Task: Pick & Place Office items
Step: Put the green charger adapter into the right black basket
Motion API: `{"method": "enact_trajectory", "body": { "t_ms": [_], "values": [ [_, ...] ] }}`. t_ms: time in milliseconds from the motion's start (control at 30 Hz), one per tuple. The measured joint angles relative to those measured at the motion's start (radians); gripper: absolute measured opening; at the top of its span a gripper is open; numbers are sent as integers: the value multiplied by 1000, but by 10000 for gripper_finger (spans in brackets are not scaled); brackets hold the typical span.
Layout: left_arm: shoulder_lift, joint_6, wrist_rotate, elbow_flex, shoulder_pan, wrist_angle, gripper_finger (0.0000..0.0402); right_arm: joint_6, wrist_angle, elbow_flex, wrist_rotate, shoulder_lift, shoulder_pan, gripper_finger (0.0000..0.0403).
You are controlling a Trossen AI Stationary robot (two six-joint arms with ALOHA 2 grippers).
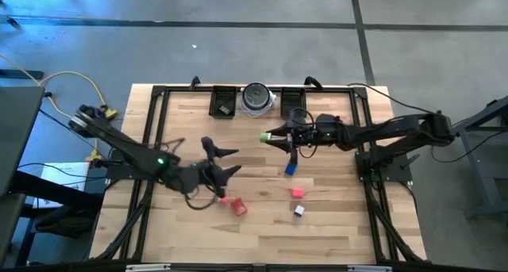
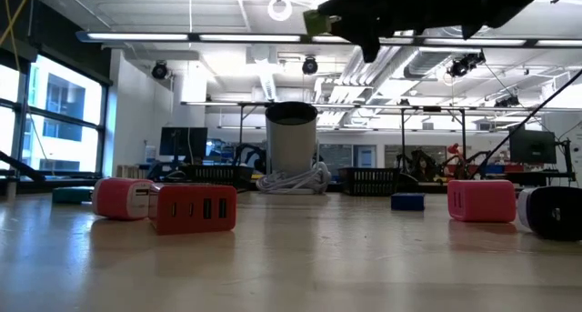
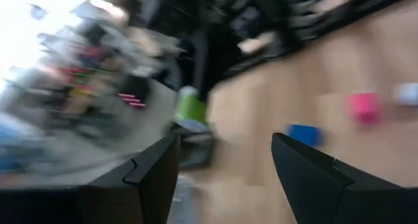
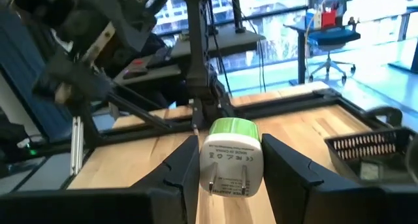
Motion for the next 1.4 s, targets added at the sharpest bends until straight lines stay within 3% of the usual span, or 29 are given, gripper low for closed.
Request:
{"method": "enact_trajectory", "body": {
  "t_ms": [100, 233, 533, 767, 1167, 1400],
  "values": [
    [-85, -128, 178, -8, 48, -114, 232, -7, -35, 0, 11, -22, 0, 121],
    [-195, -154, 346, -97, 124, -76, 232, -9, -81, 0, 27, -24, 0, 121],
    [-521, -184, 529, -505, 248, 353, 232, -14, -123, 0, 27, -26, 0, 121],
    [-658, -201, 545, -676, 251, 520, 232, -49, -176, 0, 48, -26, -12, 121],
    [-647, -216, 545, -709, 255, 525, 232, -61, -385, 0, 49, -55, -110, 121],
    [-648, -238, 545, -793, 282, 651, 232, -87, -538, 0, 93, -123, -173, 121]
  ]
}}
